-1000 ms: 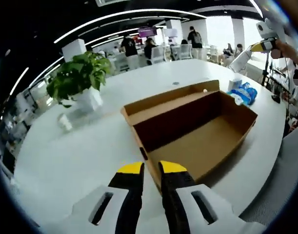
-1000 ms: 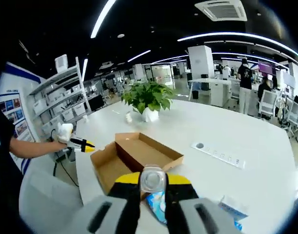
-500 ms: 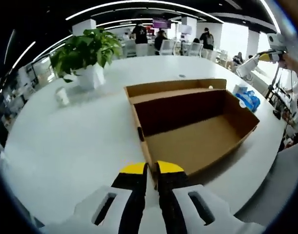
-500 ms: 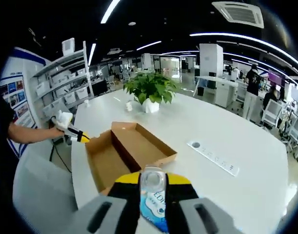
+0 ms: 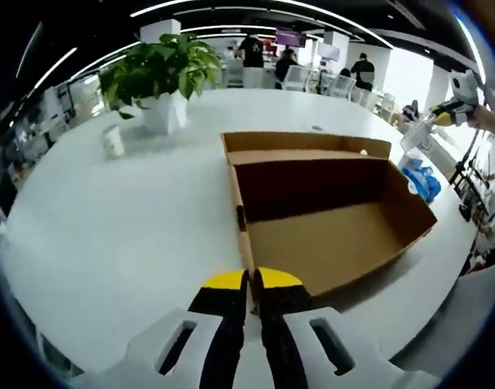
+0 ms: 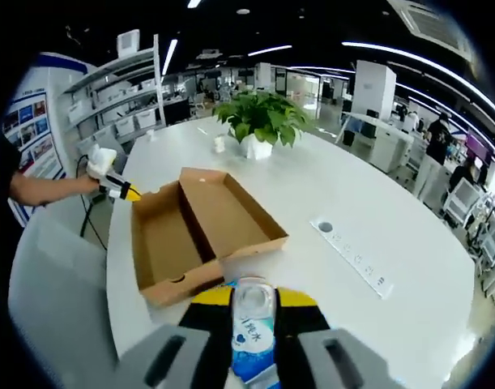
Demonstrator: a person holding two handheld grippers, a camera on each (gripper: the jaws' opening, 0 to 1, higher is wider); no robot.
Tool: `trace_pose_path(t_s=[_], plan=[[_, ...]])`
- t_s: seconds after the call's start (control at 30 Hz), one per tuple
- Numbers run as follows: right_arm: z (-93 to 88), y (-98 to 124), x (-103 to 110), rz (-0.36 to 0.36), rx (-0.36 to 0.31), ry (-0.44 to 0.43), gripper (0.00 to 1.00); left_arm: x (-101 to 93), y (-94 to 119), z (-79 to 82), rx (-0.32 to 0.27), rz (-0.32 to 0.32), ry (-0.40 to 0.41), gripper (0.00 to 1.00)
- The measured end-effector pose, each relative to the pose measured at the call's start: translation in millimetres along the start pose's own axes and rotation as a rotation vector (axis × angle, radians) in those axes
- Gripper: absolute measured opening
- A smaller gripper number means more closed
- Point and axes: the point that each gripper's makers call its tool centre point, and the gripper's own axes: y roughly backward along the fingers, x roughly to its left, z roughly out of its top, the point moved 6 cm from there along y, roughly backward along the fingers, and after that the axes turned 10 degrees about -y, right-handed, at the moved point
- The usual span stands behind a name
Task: Operate the shoe box by opening the lid, removing the specified soft item, and placing it in the target area until the item is outside and the box remains undamaged.
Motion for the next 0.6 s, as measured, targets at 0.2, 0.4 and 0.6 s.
trace_pose_path(t_s=[0.2,0.4,0.6], plan=[[0.1,-11.3,-7.7,0.0,0.052,0.066,0.13,-0.1,-1.5,0.4,0.005,0.015,0.007,0.02],[-0.4,-21.8,-14.1,0.017,0.13,0.143,0.13,-2.5,-1.3,1.0,0.012,0.029,0.022,0.02],[-1.5,-30.7,-20.4,0.02,0.178,0.194,0.13,-3.6,-1.2,1.1,0.02,0.037,0.038,0.02]])
